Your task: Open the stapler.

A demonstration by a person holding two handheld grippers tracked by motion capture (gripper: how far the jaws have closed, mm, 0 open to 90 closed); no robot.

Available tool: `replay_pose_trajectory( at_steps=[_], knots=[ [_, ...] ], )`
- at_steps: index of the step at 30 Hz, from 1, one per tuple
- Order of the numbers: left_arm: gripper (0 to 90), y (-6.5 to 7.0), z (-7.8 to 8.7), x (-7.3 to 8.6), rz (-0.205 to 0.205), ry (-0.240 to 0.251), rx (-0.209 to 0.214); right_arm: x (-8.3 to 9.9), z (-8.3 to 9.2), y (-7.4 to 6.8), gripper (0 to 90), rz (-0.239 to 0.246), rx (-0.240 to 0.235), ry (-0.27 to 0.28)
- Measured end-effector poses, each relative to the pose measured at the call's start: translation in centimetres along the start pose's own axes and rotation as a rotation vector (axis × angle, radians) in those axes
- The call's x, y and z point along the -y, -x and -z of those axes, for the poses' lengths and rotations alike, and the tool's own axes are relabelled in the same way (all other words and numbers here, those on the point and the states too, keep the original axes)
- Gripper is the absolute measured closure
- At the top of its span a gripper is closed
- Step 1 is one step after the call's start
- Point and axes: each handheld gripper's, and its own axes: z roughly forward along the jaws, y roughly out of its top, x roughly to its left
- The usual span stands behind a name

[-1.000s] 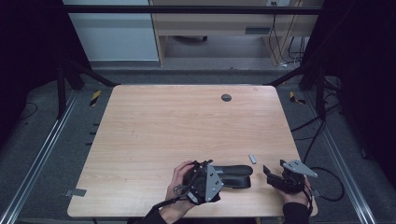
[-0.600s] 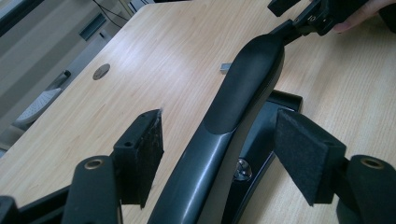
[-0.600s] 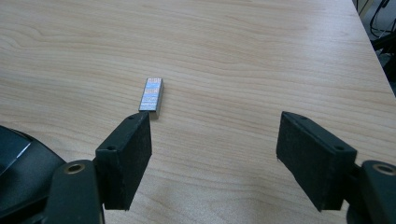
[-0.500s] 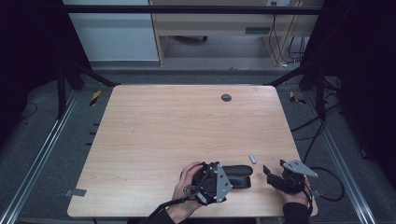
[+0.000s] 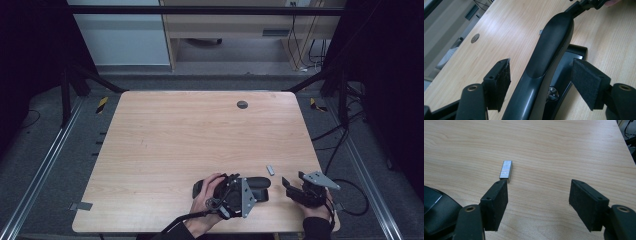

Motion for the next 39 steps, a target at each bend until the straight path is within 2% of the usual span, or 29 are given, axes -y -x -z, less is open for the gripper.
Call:
replay_pose_trajectory(
  at_steps=[12,16,21,26,28,29,31,39],
  knots=[
    [31.9,0.8,-1.2,-0.5,-0.061,-0.034,-0.018,0.0,0.0,0.0,36.6,0.009,-0.009,0.000],
    [32.4,1.0,-1.7,-0.8,-0.095,-0.054,-0.028,0.0,0.0,0.0,37.6,0.006,-0.012,-0.005],
    [33.0,1.2,-2.2,-1.0,-0.112,-0.063,-0.033,0.0,0.1,0.0,39.0,0.001,-0.017,-0.004],
    [33.8,1.5,-2.8,-1.3,-0.155,-0.090,-0.045,0.0,0.1,0.1,41.1,0.004,-0.017,-0.003],
    [35.2,1.7,-3.1,-1.5,-0.180,-0.103,-0.053,0.0,0.1,0.1,42.7,0.005,-0.019,-0.004],
    [35.9,1.8,-3.2,-1.5,-0.171,-0.094,-0.054,-0.1,0.1,0.1,43.3,0.006,-0.020,-0.005],
    [37.7,1.8,-3.3,-1.6,-0.203,-0.118,-0.062,-0.1,0.2,0.0,43.6,0.001,-0.025,-0.005],
    [41.7,2.1,-3.9,-1.6,-0.231,-0.133,-0.092,-0.1,0.2,0.0,46.9,0.008,-0.031,-0.005]
  ],
)
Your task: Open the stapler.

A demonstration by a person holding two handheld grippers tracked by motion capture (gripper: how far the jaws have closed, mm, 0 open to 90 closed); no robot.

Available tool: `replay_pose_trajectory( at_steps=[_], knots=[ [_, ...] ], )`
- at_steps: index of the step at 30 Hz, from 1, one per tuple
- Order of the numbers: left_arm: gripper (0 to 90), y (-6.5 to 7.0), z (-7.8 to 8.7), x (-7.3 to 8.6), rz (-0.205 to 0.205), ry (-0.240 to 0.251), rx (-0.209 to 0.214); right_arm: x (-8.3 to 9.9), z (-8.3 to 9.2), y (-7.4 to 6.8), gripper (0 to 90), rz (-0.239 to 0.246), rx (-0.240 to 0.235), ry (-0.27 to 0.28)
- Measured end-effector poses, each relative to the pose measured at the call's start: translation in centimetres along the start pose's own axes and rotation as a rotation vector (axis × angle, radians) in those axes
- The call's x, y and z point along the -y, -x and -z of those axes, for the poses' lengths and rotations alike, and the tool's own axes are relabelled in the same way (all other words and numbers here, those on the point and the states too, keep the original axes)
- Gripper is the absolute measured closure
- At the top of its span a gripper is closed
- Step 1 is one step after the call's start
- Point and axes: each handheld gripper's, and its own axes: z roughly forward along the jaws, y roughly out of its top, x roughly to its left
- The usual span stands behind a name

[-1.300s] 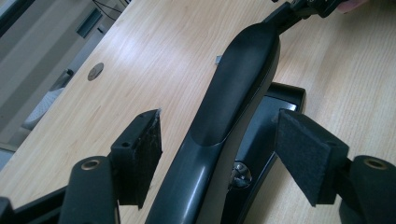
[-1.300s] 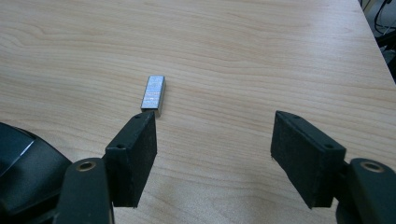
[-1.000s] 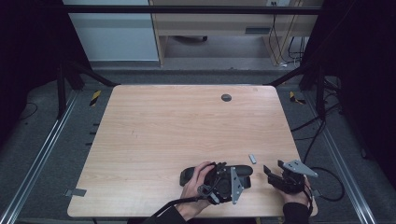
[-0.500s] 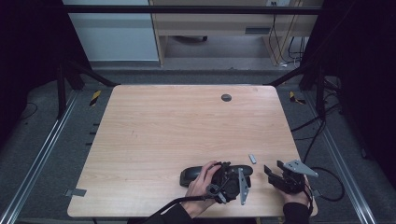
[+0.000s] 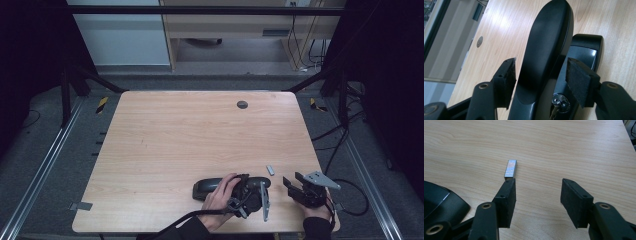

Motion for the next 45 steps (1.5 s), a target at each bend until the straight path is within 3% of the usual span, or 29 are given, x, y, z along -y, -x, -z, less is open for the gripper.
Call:
replay_pose_trajectory(
  at_steps=[8,19,30,45],
  knots=[
    [46.7,0.2,-0.3,-0.4,-0.045,-0.025,-0.019,-0.1,0.1,-0.2,53.0,0.010,-0.012,-0.001],
    [51.1,0.4,-0.6,-0.7,-0.064,-0.043,-0.040,-0.3,0.5,-0.6,64.6,0.027,-0.050,-0.005],
    [52.2,0.7,-0.6,-0.8,-0.066,-0.042,-0.058,-0.6,1.1,-2.0,82.3,0.044,-0.146,-0.006],
    [53.4,0.9,-0.5,-0.8,-0.101,-0.055,-0.078,-0.5,0.6,-3.8,89.1,0.068,-0.251,-0.043]
  ],
)
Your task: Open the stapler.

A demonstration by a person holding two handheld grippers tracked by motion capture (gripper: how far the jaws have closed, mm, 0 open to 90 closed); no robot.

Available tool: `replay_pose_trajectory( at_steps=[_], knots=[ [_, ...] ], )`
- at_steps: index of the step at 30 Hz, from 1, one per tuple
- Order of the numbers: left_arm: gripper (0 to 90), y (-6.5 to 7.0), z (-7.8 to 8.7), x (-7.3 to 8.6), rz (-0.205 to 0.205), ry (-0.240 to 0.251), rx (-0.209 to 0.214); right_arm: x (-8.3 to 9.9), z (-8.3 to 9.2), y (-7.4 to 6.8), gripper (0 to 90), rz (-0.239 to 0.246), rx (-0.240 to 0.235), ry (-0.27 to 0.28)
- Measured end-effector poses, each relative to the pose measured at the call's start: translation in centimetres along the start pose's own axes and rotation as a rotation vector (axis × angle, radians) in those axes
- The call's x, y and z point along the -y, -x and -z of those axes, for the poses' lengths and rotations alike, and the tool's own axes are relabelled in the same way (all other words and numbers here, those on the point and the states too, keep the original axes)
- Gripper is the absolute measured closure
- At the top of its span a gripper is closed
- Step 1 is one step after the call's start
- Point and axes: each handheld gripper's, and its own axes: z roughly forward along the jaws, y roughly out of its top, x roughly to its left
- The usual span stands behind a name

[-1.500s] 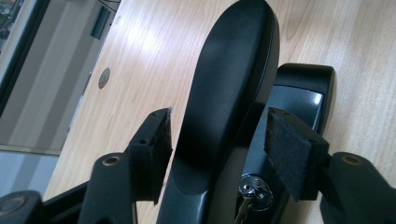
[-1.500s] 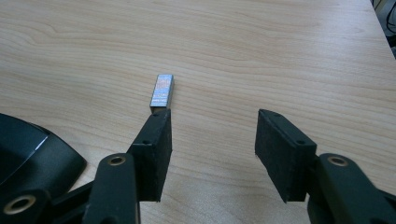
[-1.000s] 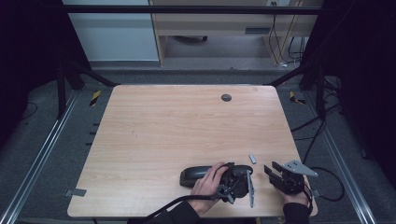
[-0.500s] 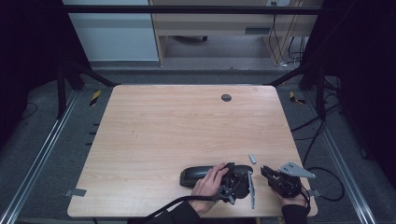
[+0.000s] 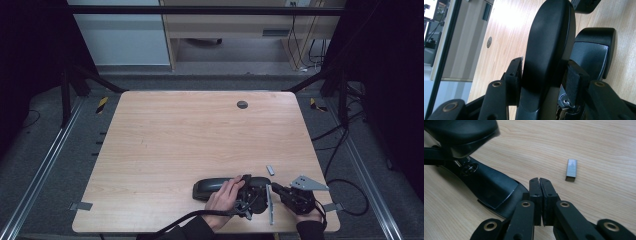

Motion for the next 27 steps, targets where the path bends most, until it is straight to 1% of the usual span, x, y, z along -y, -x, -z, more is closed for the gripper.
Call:
replay_pose_trajectory(
  at_steps=[4,5,9,11,18,24,26,27],
  knots=[
    [53.6,0.1,0.0,0.0,-0.004,0.004,-0.009,-0.1,-0.3,-0.4,89.4,-0.007,-0.020,0.004],
    [53.6,0.1,0.0,0.0,-0.006,0.004,-0.009,-0.1,-0.5,-0.5,89.4,0.000,-0.027,0.005],
    [53.8,0.1,0.0,0.0,-0.009,0.002,-0.011,-0.2,-0.8,-0.8,90.0,-0.009,-0.041,0.000],
    [53.8,0.1,0.0,0.0,-0.010,-0.001,-0.011,-0.2,-1.0,-1.1,90.0,0.004,-0.051,-0.010],
    [53.8,0.1,0.0,0.0,-0.007,0.005,-0.011,-0.1,-1.4,-1.2,90.0,0.008,-0.055,-0.027],
    [53.7,0.1,0.0,0.0,-0.005,0.002,-0.011,-0.2,-1.8,-1.5,90.0,0.011,-0.071,-0.041],
    [53.7,0.2,0.0,0.0,-0.004,0.006,-0.015,-0.2,-1.9,-1.6,90.0,0.028,-0.069,-0.047],
    [53.7,0.2,0.0,0.0,-0.003,0.007,-0.015,-0.2,-1.9,-1.6,90.0,0.021,-0.070,-0.047]
  ],
)
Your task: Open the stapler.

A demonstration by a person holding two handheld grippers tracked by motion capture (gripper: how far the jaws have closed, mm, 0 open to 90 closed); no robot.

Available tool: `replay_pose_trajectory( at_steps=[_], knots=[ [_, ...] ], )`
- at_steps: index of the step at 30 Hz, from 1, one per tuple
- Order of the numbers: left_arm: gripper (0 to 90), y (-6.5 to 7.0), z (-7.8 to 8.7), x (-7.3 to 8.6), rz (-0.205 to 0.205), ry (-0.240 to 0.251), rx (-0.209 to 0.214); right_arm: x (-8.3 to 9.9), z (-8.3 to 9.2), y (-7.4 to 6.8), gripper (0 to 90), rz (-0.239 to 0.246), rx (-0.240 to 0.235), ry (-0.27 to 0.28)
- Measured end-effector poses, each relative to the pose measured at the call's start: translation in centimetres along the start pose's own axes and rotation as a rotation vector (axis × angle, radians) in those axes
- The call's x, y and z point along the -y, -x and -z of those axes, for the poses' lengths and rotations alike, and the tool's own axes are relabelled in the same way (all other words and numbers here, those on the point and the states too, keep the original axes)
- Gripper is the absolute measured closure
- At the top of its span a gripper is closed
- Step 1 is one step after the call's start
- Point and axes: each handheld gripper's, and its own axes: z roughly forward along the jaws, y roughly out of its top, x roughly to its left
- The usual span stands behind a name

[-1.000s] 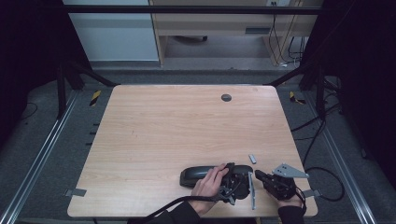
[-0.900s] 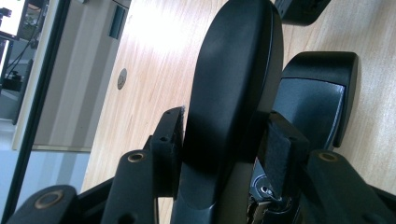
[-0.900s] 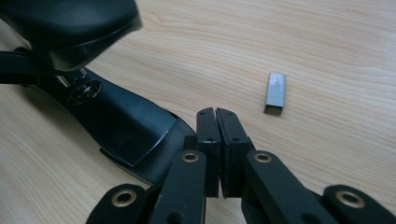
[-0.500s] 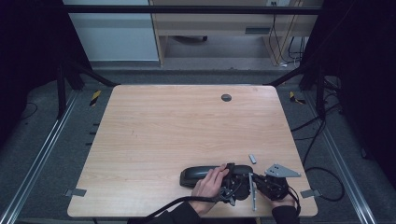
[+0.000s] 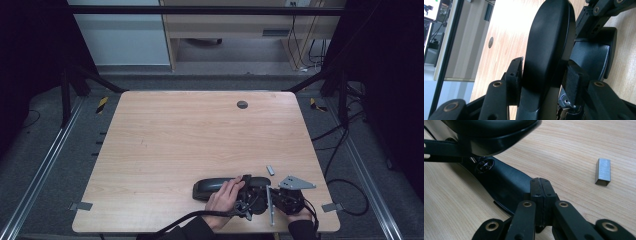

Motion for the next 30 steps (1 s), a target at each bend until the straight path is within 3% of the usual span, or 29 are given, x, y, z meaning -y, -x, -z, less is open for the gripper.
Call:
replay_pose_trajectory(
  at_steps=[7,17,22,28,30],
  knots=[
    [53.7,-0.1,0.1,0.1,-0.004,-0.001,0.002,0.0,-0.1,-0.1,90.0,-0.001,-0.014,0.003],
    [54.0,-0.5,0.5,0.3,0.022,0.017,0.001,-0.1,-0.3,-0.2,90.0,0.009,-0.036,0.005],
    [54.2,-1.1,1.0,0.5,0.052,0.034,-0.002,0.0,-0.3,-0.2,90.0,0.006,-0.035,0.007],
    [54.4,-2.0,1.8,0.9,0.118,0.063,-0.002,0.0,-0.3,-0.2,90.0,0.003,-0.034,0.008],
    [54.6,-2.3,2.1,1.0,0.120,0.060,-0.005,0.0,-0.3,-0.2,90.0,-0.008,-0.038,0.004]
  ],
)
